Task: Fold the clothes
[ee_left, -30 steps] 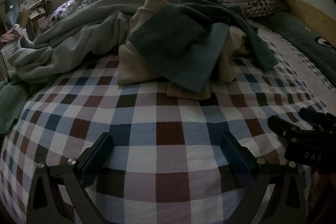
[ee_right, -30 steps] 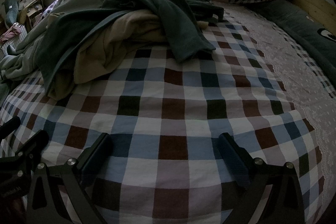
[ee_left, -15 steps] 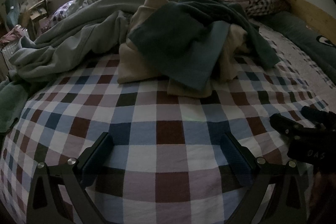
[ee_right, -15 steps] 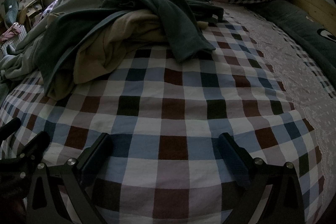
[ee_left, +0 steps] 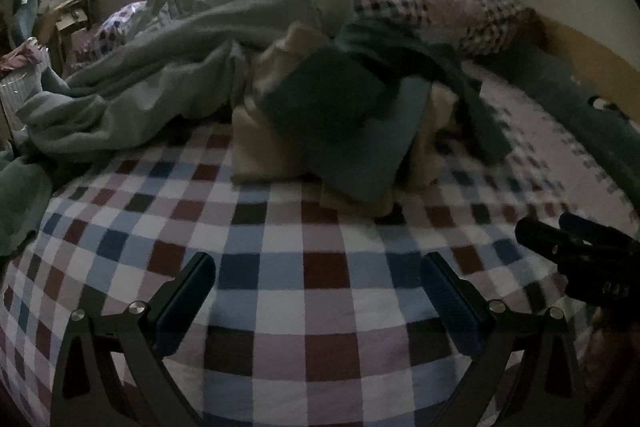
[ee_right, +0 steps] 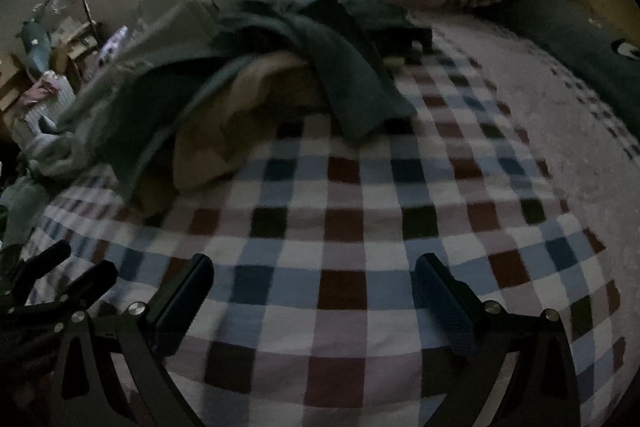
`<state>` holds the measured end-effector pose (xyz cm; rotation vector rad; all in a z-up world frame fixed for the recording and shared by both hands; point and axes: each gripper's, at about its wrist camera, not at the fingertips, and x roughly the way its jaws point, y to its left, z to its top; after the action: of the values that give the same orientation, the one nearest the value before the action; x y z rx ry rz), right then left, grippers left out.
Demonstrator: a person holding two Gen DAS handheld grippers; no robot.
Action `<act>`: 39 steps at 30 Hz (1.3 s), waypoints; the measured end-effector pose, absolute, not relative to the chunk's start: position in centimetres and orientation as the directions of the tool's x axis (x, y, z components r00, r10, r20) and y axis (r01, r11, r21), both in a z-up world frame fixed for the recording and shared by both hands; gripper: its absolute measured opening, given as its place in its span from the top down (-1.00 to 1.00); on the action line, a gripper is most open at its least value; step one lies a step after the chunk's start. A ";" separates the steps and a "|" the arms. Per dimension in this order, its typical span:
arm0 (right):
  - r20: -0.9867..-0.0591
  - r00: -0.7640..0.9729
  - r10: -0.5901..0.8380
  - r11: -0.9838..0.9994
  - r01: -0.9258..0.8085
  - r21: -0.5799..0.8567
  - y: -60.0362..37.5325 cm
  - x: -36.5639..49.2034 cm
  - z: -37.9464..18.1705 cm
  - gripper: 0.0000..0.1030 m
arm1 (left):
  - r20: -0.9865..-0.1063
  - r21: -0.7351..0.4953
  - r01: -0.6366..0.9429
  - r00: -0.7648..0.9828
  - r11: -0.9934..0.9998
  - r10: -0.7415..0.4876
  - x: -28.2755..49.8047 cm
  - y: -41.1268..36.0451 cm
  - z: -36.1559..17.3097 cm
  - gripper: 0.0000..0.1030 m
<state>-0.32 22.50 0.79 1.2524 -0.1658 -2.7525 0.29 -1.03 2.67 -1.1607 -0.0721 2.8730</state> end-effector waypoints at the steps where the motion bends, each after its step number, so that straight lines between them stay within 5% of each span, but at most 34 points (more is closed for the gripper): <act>1: -0.735 -0.660 -0.153 -0.987 0.063 0.149 22.4 -0.1 1.2 -1.00 | -0.683 -0.067 -0.022 -0.728 -0.997 0.062 0.4 -1.2 3.0 -1.00; 21: -0.646 -0.725 -0.237 -0.971 0.165 0.172 19.3 2.5 6.6 -0.99 | -0.638 -0.164 0.079 -0.769 -0.983 0.044 1.3 -6.0 5.3 -1.00; 39: -0.625 -0.717 -0.308 -0.929 0.367 0.037 10.4 2.2 10.3 -0.99 | -0.628 -0.299 0.282 -0.777 -0.912 -0.035 2.1 -15.7 6.3 -1.00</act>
<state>2.21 10.40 10.31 0.9277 0.1262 -2.6120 2.09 -15.72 6.28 -1.0725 -0.6377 3.0697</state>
